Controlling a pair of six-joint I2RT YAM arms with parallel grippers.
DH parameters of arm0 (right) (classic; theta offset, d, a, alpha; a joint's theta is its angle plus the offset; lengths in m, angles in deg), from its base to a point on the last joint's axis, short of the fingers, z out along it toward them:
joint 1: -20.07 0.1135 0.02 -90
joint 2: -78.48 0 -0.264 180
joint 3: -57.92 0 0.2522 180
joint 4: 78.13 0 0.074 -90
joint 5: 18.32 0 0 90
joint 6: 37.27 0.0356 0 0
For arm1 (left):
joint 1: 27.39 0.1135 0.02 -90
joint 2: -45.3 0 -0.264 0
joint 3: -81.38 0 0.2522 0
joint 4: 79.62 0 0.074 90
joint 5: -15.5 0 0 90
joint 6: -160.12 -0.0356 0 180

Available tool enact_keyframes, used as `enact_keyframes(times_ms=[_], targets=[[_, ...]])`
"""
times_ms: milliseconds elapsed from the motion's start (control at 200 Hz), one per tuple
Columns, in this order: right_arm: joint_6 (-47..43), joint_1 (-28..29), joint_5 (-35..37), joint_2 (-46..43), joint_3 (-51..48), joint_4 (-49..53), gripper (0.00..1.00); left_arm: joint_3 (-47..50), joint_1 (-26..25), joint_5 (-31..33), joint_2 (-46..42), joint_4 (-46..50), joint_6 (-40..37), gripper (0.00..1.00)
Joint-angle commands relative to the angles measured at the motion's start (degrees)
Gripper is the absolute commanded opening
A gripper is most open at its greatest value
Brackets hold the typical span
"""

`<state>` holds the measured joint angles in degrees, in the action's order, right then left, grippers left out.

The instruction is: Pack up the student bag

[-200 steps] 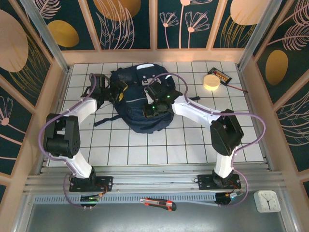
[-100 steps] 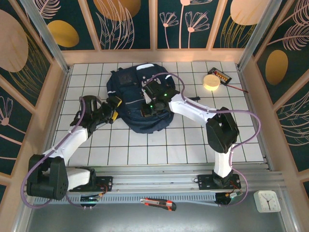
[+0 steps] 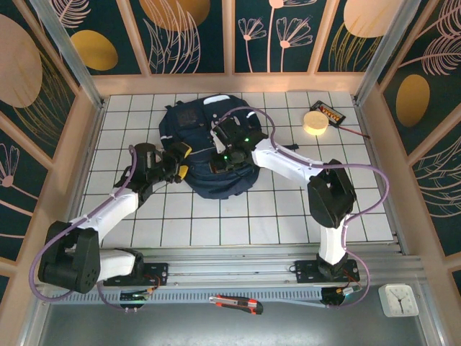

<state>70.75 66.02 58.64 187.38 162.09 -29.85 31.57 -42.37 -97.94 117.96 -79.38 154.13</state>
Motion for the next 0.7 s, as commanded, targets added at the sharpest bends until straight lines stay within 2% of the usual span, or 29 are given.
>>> enact_keyframes(times_ms=[0,475,696], targets=[[-1.3,0.0,-1.9,0.5,2.5,0.3,0.00,-0.9,-0.5,-0.1,1.5,-3.2,3.5,0.75],[-0.4,0.1,-2.3,1.5,3.0,-0.2,0.00,-3.8,-1.2,-2.1,8.8,-5.5,3.3,0.63],[0.1,0.2,-2.4,2.2,3.4,0.2,0.00,-5.6,-1.2,-3.1,12.2,-6.8,2.5,0.49]])
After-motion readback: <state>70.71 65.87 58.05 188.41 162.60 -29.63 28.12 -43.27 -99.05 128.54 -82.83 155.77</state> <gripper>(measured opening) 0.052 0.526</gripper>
